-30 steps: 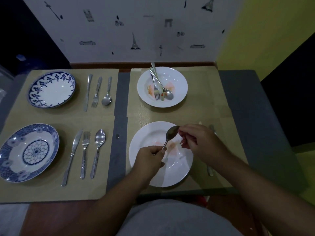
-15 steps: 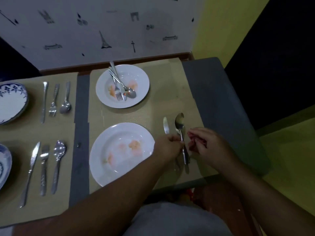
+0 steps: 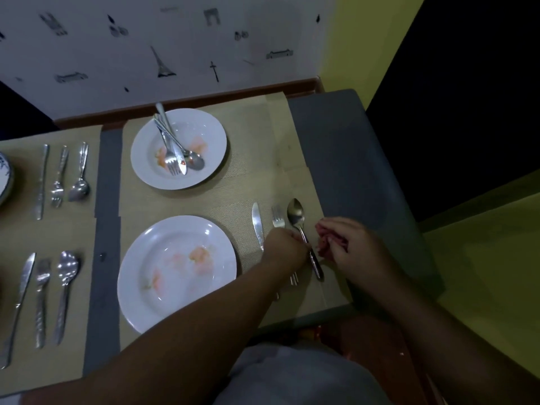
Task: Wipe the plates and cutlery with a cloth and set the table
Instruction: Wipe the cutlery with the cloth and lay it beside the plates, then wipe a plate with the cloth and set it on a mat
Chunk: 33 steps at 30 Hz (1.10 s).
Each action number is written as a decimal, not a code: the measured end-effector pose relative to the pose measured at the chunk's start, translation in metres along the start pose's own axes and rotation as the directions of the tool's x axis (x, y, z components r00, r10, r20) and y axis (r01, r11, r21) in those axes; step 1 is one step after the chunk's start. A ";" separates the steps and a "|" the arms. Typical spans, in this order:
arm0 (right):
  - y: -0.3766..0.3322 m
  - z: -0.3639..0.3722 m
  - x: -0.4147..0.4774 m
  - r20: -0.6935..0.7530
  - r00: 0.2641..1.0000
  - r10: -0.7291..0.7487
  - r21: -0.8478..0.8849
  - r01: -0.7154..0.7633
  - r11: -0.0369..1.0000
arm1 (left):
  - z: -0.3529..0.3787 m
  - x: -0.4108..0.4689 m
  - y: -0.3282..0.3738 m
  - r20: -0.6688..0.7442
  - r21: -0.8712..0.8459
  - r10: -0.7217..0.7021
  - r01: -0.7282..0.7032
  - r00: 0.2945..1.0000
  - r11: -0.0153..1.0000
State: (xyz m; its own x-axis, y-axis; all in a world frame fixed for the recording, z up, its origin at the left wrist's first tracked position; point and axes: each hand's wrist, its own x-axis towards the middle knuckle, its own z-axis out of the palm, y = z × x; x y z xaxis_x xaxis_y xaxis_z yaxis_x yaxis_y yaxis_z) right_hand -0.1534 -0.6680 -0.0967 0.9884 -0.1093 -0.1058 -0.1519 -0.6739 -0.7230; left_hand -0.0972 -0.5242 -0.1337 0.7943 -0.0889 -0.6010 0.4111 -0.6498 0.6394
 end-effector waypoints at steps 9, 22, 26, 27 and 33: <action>-0.012 0.015 0.009 0.095 0.993 -0.064 -0.016 0.065 0.998 | -0.030 -0.029 -0.002 -0.062 0.030 0.181 -0.179 0.982 0.983; -0.112 0.128 -0.010 0.421 0.830 -0.366 0.087 0.365 0.927 | -0.154 -0.095 -0.162 -0.433 0.310 0.243 -0.110 0.868 0.944; -0.141 0.159 -0.001 0.409 0.820 -0.400 0.069 0.409 0.910 | -0.184 -0.082 -0.192 -0.546 0.203 0.139 -0.030 0.826 0.979; -0.149 0.165 0.001 0.395 0.826 -0.403 0.065 0.413 0.909 | -0.191 -0.079 -0.194 -0.555 0.130 0.087 -0.017 0.827 0.991; -0.174 0.203 0.017 0.356 0.870 -0.341 -0.030 0.375 0.926 | -0.231 -0.062 -0.193 -0.263 -0.399 -0.258 0.139 0.930 0.906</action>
State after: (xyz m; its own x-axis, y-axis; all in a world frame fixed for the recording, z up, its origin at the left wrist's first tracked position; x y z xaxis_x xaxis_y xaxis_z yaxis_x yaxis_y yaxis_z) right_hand -0.1083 -0.4045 -0.1114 0.9146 0.3946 -0.0883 0.2300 -0.6873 -0.6890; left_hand -0.1229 -0.2186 -0.1090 0.7500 0.2833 -0.5977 0.6612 -0.3002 0.6875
